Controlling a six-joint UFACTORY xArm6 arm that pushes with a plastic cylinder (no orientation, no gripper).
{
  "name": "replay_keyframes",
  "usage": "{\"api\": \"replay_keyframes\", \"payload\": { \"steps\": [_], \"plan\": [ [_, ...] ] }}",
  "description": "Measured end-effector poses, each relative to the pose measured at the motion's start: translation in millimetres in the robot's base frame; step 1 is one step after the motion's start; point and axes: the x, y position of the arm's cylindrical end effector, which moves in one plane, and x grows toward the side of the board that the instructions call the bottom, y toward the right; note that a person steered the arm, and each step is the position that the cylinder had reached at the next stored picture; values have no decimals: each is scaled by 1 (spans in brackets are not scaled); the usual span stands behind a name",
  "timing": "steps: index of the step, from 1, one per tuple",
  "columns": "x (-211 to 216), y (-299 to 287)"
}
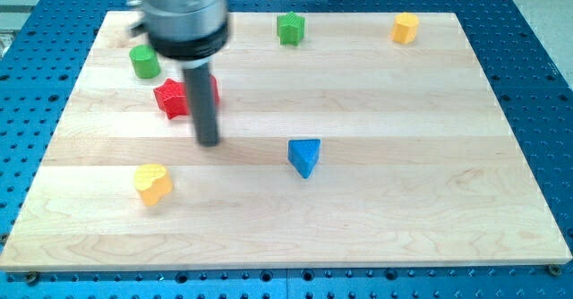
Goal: Move the red blocks diagonally to the heart
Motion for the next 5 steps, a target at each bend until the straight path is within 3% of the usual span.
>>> {"api": "replay_keyframes", "payload": {
  "steps": [1, 3, 4, 5],
  "plan": [
    [-19, -87],
    [-84, 59],
    [-74, 27],
    [-54, -45]
  ]
}}
